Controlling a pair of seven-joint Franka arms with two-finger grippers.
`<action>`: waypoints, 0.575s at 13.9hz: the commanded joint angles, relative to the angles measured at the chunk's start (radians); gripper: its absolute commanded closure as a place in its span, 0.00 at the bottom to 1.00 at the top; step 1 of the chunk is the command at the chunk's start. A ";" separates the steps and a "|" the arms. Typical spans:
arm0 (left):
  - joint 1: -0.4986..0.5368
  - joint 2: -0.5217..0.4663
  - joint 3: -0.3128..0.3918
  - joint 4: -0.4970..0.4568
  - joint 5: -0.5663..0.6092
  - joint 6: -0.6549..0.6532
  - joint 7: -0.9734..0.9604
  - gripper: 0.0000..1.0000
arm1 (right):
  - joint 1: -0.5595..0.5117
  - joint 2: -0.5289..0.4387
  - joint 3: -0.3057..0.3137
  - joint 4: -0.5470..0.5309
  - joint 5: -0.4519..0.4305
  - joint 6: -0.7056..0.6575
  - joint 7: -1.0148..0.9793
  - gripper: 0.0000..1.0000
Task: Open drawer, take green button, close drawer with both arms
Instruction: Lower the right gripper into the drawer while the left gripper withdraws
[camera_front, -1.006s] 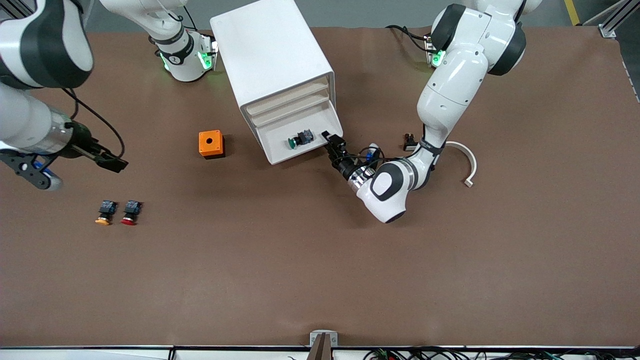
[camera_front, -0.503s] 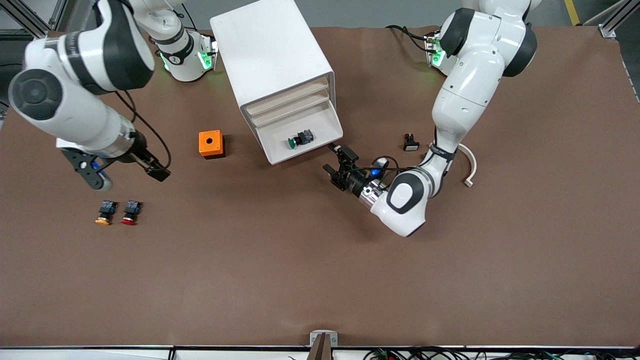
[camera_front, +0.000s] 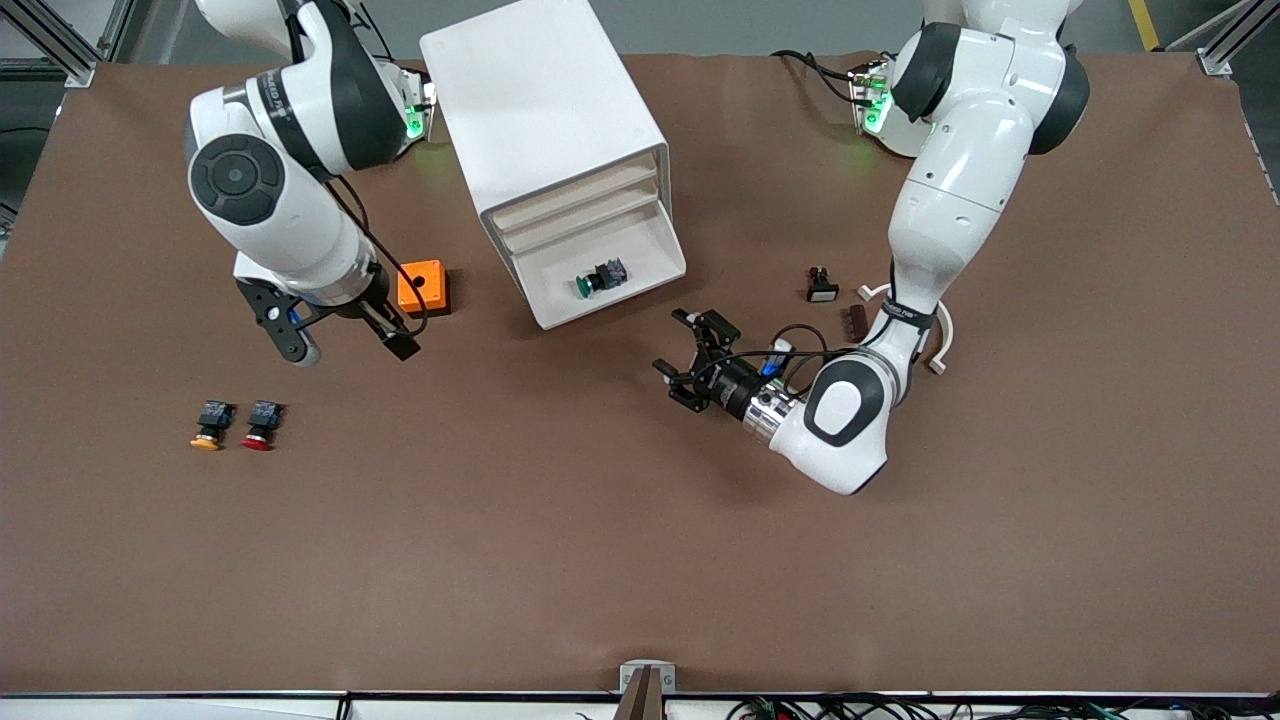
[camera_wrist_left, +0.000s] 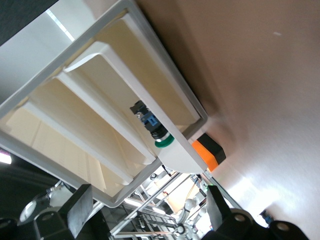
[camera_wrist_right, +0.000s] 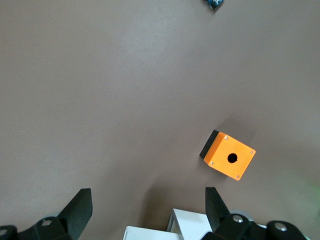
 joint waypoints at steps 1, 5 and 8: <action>-0.028 -0.033 0.042 0.001 0.000 0.014 0.125 0.00 | 0.051 0.036 -0.009 -0.001 0.002 0.056 0.115 0.00; -0.051 -0.072 0.046 0.001 0.104 0.080 0.322 0.00 | 0.098 0.082 -0.009 0.010 0.005 0.122 0.232 0.00; -0.070 -0.105 0.046 0.001 0.207 0.153 0.441 0.00 | 0.187 0.109 -0.009 0.010 0.006 0.146 0.310 0.00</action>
